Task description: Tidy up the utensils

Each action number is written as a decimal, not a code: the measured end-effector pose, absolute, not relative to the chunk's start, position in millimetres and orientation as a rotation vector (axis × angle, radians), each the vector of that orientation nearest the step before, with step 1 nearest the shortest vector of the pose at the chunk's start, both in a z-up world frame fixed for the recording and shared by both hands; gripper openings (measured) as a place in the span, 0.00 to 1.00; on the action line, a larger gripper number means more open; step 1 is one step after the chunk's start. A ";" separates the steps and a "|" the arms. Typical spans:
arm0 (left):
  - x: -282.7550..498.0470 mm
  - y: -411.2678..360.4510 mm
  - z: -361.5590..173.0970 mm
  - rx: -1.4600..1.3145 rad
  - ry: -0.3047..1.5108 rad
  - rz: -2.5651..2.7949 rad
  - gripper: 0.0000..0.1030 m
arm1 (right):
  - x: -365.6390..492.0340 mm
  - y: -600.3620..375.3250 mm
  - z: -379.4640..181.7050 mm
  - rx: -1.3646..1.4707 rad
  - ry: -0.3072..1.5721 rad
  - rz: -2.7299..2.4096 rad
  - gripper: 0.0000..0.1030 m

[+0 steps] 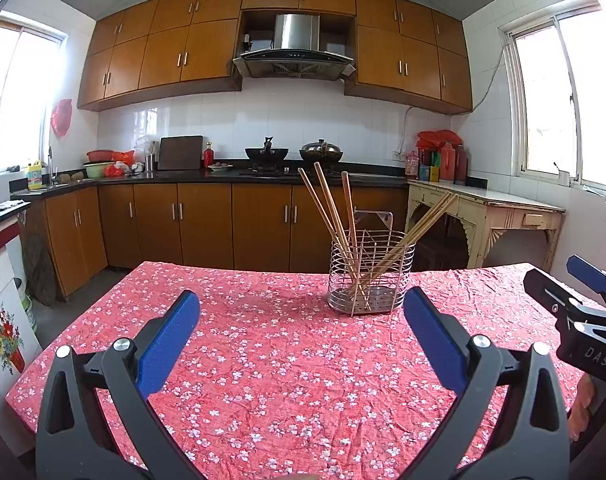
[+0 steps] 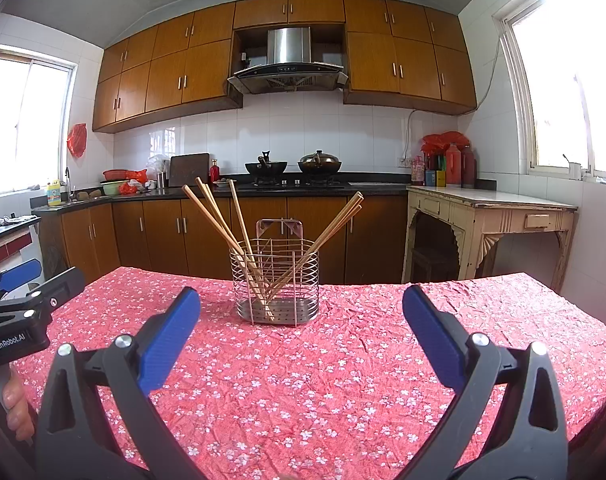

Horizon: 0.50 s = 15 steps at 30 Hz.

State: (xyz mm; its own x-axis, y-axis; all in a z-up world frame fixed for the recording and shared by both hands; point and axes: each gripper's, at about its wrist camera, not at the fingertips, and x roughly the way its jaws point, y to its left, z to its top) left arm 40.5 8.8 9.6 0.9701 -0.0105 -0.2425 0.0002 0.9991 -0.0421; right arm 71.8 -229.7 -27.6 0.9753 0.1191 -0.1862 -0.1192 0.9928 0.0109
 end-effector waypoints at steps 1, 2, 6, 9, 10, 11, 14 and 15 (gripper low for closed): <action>40.7 8.6 9.6 -0.042 0.245 -0.006 0.98 | 72.3 -230.3 -28.0 0.000 0.188 0.121 0.96; 40.5 8.4 9.7 -0.042 0.246 -0.006 0.98 | 72.0 -230.0 -28.1 0.000 0.187 0.121 0.96; 40.5 8.3 9.6 -0.042 0.246 -0.007 0.98 | 72.5 -230.5 -27.8 0.000 0.188 0.120 0.96; 40.6 8.2 9.7 -0.041 0.246 -0.008 0.98 | 72.5 -230.5 -27.6 0.000 0.187 0.120 0.96; 41.1 8.4 10.0 -0.041 0.247 -0.008 0.98 | 72.3 -230.3 -27.7 0.000 0.187 0.120 0.96; 41.0 7.9 9.9 -0.042 0.247 -0.008 0.98 | 72.2 -230.2 -27.8 0.000 0.188 0.121 0.96; 41.0 8.7 9.9 -0.042 0.247 -0.008 0.98 | 72.3 -230.2 -27.7 0.000 0.188 0.121 0.96; 41.3 9.3 10.1 -0.043 0.248 -0.009 0.98 | 72.6 -230.7 -27.5 0.000 0.188 0.121 0.96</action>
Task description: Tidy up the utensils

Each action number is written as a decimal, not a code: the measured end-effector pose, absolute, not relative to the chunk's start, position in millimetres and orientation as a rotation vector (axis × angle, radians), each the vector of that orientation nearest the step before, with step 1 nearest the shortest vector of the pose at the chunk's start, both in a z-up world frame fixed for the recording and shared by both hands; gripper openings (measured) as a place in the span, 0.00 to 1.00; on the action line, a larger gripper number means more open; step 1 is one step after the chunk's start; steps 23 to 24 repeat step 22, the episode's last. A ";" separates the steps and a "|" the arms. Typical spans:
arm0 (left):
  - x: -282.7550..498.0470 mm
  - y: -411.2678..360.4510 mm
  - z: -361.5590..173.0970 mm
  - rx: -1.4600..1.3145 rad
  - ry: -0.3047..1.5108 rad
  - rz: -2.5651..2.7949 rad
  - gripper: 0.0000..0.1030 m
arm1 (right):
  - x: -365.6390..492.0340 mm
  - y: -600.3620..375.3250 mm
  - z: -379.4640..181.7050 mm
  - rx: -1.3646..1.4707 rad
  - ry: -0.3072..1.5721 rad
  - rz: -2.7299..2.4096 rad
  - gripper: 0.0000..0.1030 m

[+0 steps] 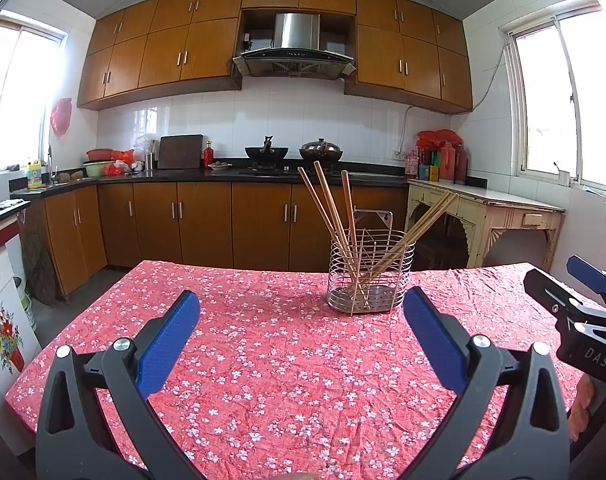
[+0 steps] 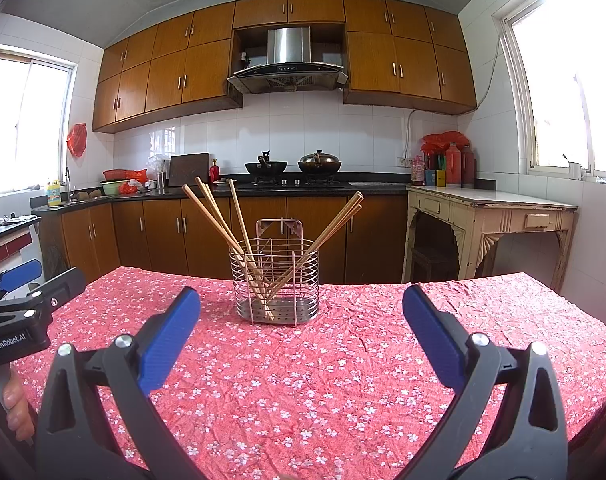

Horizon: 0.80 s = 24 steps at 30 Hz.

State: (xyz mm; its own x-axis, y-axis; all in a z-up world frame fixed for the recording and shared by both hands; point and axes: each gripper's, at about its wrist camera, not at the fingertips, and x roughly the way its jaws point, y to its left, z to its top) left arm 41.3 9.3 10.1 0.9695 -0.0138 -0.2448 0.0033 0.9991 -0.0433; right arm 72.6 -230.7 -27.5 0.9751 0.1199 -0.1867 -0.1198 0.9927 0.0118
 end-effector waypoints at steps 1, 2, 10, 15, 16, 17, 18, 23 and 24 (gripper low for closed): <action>41.2 9.1 10.0 -0.043 0.248 -0.009 0.98 | 72.5 -230.5 -27.6 0.001 0.188 0.121 0.96; 41.1 8.7 9.8 -0.043 0.248 -0.009 0.98 | 72.5 -230.7 -27.5 0.000 0.188 0.121 0.96; 42.2 8.6 9.2 -0.044 0.250 -0.004 0.98 | 72.2 -230.2 -27.4 0.000 0.189 0.121 0.96; 42.3 8.3 7.8 -0.043 0.250 -0.003 0.98 | 72.3 -230.1 -27.1 0.001 0.188 0.121 0.96; 42.2 8.2 7.8 -0.044 0.250 -0.003 0.98 | 72.2 -230.1 -27.1 0.001 0.188 0.121 0.96; 41.8 7.9 7.6 -0.045 0.249 -0.004 0.98 | 72.7 -230.5 -26.8 0.000 0.188 0.120 0.96; 41.4 8.0 7.5 -0.047 0.248 -0.005 0.98 | 72.7 -230.6 -26.8 0.000 0.188 0.120 0.96; 42.4 9.4 8.2 -0.053 0.249 -0.010 0.98 | 72.7 -230.4 -26.8 0.001 0.189 0.121 0.96; 42.4 9.4 8.2 -0.053 0.249 -0.010 0.98 | 72.7 -230.4 -26.8 0.001 0.189 0.121 0.96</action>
